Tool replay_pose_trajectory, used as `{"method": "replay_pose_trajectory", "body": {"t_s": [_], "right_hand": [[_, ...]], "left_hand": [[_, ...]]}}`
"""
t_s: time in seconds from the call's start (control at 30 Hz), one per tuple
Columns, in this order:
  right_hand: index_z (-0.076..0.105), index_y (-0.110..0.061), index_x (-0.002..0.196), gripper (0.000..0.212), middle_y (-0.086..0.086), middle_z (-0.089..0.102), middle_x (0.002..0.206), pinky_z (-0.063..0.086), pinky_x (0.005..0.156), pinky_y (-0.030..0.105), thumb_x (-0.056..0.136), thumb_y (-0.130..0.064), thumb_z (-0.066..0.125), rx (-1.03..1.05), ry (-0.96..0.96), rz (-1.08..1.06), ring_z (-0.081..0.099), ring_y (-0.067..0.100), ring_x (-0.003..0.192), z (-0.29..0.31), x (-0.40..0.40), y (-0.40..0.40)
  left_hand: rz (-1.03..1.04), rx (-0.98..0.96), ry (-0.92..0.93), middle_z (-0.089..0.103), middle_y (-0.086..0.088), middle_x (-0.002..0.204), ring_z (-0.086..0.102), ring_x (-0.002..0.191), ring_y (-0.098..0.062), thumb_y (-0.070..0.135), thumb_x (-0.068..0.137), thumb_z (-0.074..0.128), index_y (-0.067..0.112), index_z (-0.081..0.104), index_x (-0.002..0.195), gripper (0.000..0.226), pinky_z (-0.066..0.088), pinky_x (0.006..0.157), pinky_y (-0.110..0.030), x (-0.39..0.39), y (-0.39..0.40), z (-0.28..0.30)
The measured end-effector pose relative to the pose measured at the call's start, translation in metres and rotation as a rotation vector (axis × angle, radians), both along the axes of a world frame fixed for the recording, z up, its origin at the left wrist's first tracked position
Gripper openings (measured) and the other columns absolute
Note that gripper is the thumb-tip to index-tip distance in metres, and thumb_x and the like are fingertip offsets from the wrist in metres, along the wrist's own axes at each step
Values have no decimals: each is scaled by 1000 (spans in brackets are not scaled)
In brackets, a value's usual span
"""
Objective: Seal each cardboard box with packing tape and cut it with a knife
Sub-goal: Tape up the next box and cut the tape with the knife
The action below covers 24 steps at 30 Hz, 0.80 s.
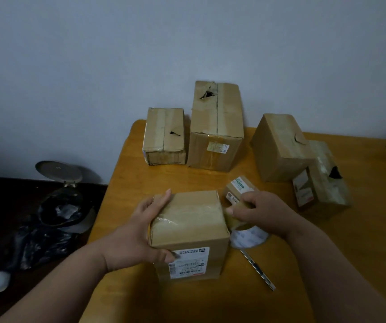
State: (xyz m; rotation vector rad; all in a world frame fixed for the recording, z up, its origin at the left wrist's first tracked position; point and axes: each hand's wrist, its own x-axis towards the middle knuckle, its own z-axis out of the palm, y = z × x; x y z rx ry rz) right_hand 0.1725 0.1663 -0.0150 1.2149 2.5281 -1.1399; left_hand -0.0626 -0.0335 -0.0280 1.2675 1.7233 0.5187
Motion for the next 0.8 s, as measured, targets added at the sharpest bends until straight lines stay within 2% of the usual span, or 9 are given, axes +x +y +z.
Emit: {"method": "replay_pose_trajectory", "body": {"t_s": [0.07, 0.13, 0.2, 0.3, 0.4, 0.5, 0.63, 0.73, 0.8], "right_hand": [[46, -32, 68, 33, -3, 53, 86, 43, 72, 30, 84, -53, 64, 60, -74, 38, 50, 15, 84, -3, -4, -5], [49, -26, 67, 35, -2, 53, 77, 41, 64, 29, 84, -52, 65, 67, -48, 44, 49, 12, 73, -1, -7, -11], [49, -25, 66, 34, -2, 52, 72, 38, 59, 26, 84, -49, 66, 74, -13, 94, 47, 10, 66, 0, -9, -19], [49, -26, 66, 32, -6, 50, 66, 36, 57, 25, 84, -45, 67, 133, 53, 133, 45, 8, 61, -3, -13, -31], [52, -28, 67, 28, -7, 51, 68, 39, 60, 24, 85, -42, 68, 78, 150, 75, 47, 6, 62, -4, -11, -33], [63, -17, 79, 28, 1, 62, 78, 47, 68, 30, 77, -44, 71, -278, 364, -114, 58, 15, 73, 6, -1, -25], [65, 0, 104, 75, 17, 68, 95, 55, 72, 36, 52, -50, 86, -809, 748, -233, 65, 32, 88, 20, 12, -8], [60, -1, 90, 47, 14, 64, 84, 51, 71, 38, 70, -40, 76, -798, 726, -142, 61, 30, 80, 24, -5, -14], [61, -7, 85, 32, 7, 67, 75, 51, 63, 32, 79, -38, 67, -737, 645, -145, 63, 21, 71, 21, -22, -31]], "left_hand": [[-123, -118, 249, -21, 15, 157, 8, 148, -25, 54, 62, 85, 61, -27, 138, 136, 25, 118, -37, 0, 5, 13], [-253, -126, 576, -41, 18, 149, -28, 144, -26, 67, 58, 79, 59, -40, 128, 138, 0, 116, -65, 11, 18, 26], [-344, -82, 718, -46, 14, 146, -42, 136, -24, 72, 57, 74, 57, -44, 126, 138, -15, 108, -71, 30, 35, 36], [-430, -162, 735, -33, 5, 157, -32, 143, -28, 68, 63, 73, 47, -38, 137, 135, -13, 106, -75, 60, 56, 37], [-377, -71, 759, -2, 2, 160, -3, 148, -31, 75, 66, 64, 46, -35, 139, 126, -7, 109, -73, 70, 51, 26], [-300, 143, 638, 14, 4, 149, 12, 143, -23, 79, 62, 60, 51, -29, 141, 122, -6, 112, -70, 55, 38, 22], [-167, 318, 322, 16, 15, 142, 17, 141, -15, 67, 58, 72, 62, -12, 143, 119, 4, 117, -63, 37, 32, 27], [-120, 290, 155, 15, 18, 139, 27, 132, -13, 44, 62, 87, 62, 9, 138, 111, 32, 114, -44, 22, 20, 21], [-120, 242, 197, 10, 18, 144, 27, 136, -15, 43, 59, 87, 56, 14, 138, 108, 35, 113, -43, 8, 14, 17]]}}
